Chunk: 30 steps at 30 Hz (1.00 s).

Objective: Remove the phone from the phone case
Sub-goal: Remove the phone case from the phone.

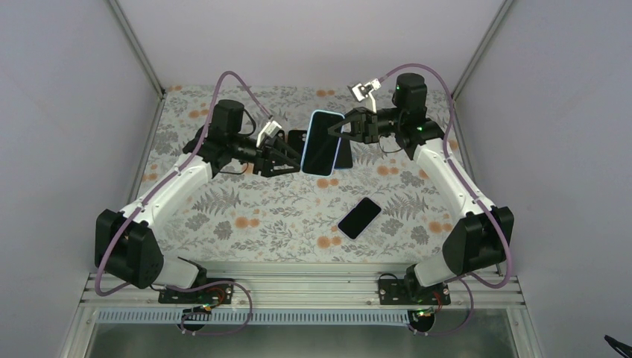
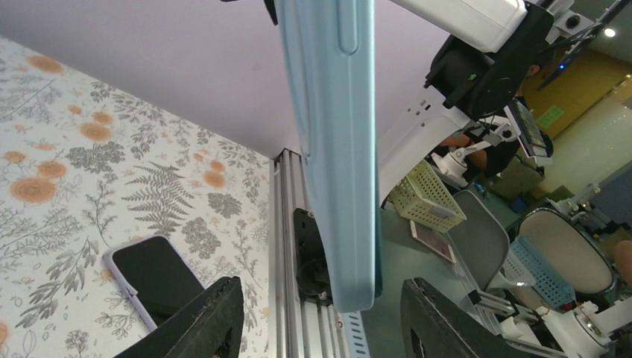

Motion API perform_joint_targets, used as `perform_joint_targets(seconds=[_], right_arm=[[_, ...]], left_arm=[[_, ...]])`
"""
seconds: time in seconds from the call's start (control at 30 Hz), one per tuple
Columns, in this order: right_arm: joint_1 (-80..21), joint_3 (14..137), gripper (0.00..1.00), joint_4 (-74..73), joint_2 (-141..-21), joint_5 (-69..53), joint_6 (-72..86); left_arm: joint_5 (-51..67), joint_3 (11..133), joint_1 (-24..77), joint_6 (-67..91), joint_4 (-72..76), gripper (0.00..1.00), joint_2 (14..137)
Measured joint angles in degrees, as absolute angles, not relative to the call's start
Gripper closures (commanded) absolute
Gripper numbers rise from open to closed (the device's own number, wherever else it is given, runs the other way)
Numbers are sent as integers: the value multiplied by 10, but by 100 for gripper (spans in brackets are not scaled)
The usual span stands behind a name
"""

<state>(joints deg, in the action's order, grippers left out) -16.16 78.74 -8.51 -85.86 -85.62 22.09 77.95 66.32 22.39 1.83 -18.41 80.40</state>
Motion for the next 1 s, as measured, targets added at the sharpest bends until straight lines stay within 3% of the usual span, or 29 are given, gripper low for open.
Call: perform_joint_targets(seconds=[0.23, 0.8, 1.0], right_arm=[[-162, 783, 96, -81, -858, -855, 222], [-161, 780, 96, -77, -859, -852, 223], [-161, 780, 96, -76, -859, -849, 223]], left_arm=[[755, 663, 224, 18, -185, 52, 804], [752, 663, 228, 17, -185, 48, 804], [741, 663, 228, 19, -185, 56, 804]])
